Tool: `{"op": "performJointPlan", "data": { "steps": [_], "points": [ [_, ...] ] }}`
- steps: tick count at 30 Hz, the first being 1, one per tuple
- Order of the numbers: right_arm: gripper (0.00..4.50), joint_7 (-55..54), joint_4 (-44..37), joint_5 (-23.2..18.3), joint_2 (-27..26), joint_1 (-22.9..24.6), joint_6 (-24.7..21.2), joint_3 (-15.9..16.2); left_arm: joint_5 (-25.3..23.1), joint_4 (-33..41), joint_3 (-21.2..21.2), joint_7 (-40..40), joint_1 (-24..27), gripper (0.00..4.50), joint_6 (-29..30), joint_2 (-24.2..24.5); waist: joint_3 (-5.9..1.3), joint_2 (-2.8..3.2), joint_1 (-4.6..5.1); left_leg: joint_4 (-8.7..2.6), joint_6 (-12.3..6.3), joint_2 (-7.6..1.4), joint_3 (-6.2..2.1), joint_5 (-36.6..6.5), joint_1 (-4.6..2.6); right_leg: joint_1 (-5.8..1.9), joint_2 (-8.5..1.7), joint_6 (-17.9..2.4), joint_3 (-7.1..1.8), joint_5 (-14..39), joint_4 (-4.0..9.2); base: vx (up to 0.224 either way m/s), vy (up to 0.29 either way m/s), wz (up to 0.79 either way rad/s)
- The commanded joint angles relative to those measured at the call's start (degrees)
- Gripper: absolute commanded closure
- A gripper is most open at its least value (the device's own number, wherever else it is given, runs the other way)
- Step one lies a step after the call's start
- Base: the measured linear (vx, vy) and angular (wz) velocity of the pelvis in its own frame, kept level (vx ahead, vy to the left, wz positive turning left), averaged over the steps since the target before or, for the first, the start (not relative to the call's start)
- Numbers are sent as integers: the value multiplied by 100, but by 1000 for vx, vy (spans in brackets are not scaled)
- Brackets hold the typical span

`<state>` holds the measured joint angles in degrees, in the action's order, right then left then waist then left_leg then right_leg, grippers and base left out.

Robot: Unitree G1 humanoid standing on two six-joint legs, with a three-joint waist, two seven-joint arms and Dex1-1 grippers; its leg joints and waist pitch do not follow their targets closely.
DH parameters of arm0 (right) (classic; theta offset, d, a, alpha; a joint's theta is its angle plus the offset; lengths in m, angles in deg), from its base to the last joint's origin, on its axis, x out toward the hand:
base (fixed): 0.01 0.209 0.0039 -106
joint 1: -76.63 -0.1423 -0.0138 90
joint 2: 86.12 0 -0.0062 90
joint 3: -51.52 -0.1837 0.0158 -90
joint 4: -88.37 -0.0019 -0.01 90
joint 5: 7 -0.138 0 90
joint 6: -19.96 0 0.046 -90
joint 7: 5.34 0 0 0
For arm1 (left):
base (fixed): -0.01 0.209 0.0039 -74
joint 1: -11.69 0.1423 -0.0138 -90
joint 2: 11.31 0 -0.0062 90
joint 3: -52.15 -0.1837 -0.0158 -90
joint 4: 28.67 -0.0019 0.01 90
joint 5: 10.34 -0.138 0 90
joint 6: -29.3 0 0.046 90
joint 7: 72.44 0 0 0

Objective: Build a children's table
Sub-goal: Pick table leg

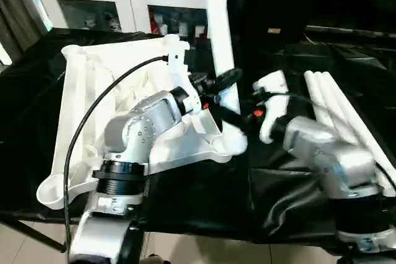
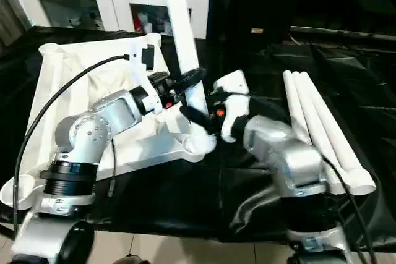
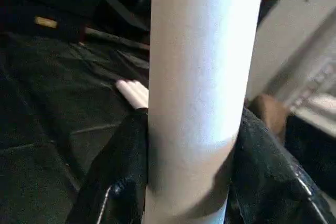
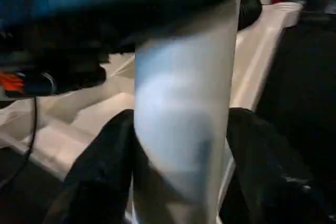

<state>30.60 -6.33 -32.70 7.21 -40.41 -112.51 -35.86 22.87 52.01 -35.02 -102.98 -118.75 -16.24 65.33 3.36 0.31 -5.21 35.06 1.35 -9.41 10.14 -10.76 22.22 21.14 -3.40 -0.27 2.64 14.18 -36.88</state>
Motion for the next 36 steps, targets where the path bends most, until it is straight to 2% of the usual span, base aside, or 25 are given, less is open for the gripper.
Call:
{"op": "performJointPlan", "data": {
  "steps": [1,3,5,10,13,15,16,18,22,25,33,35,36],
  "points": [
    [149,316,-239,-229,202,-21,-141,-134,148,171,-134,-323,-105,261,156,82,-412,-80,-20,-343,-297,-355,-135,-69,-110,-294,-507,-1393,-289,-659,374,0,0,0],
    [149,846,-406,-566,561,63,-423,-182,456,295,-171,-833,-151,262,430,271,-410,-80,-35,-338,-326,-350,-133,-68,-113,-301,-506,-1404,-292,-650,371,0,0,0],
    [149,1077,-481,-640,765,128,-512,-153,534,361,-254,-1160,-179,262,485,430,-404,-59,-32,-342,-338,-363,-135,-114,-111,-286,-502,-1418,-291,-594,378,0,0,0],
    [149,1415,-505,-797,1041,184,-669,-124,779,375,-229,-1626,-303,262,620,611,-390,-58,-11,-345,-267,-355,-126,-258,-116,-275,-503,-1491,-291,-278,415,0,0,0],
    [149,1511,-530,-881,1114,185,-717,-102,865,391,-215,-1739,-316,262,660,635,-404,-65,-17,-343,-249,-361,-132,-192,-119,-279,-501,-1518,-288,-383,392,0,0,0],
    [149,1591,-551,-979,1184,176,-812,-82,928,421,-231,-1848,-310,262,688,674,-412,-72,-24,-335,-313,-353,-131,-94,-108,-289,-500,-1541,-289,-549,376,0,0,0],
    [166,1616,-553,-1002,1204,173,-846,-77,928,422,-240,-1872,-309,262,692,688,-412,-70,-24,-334,-327,-355,-132,-77,-107,-283,-501,-1543,-287,-574,374,0,0,0],
    [187,1639,-529,-986,1239,170,-892,-25,914,408,-252,-1877,-300,262,686,694,-407,-97,-19,-333,-347,-353,-127,-102,-102,-285,-506,-1544,-284,-502,385,0,0,0],
    [209,1697,-527,-953,1294,218,-931,105,921,410,-234,-1877,-275,262,692,678,-400,-100,-25,-338,-317,-361,-127,-121,-107,-281,-512,-1509,-287,-334,398,0,0,0],
    [245,1706,-531,-917,1318,243,-919,195,938,413,-228,-1866,-266,262,691,679,-404,-99,-26,-333,-307,-359,-126,-98,-107,-277,-510,-1502,-288,-349,393,0,0,0],
    [257,1355,-346,-736,1127,182,-826,221,832,373,-223,-1758,-238,262,565,644,-406,-98,-18,-333,-316,-356,-126,-64,-105,-270,-509,-1508,-286,-397,388,0,0,0],
    [258,1275,-316,-692,1082,170,-783,221,723,316,-224,-1602,-247,206,513,618,-407,-92,-19,-333,-303,-360,-124,-86,-109,-269,-507,-1512,-287,-383,389,0,0,0],
    [258,1094,-265,-586,983,148,-686,224,640,167,-175,-1369,-287,206,512,547,-403,-94,-14,-335,-301,-358,-124,-99,-107,-270,-507,-1514,-287,-370,394,0,0,0]
  ]
}}
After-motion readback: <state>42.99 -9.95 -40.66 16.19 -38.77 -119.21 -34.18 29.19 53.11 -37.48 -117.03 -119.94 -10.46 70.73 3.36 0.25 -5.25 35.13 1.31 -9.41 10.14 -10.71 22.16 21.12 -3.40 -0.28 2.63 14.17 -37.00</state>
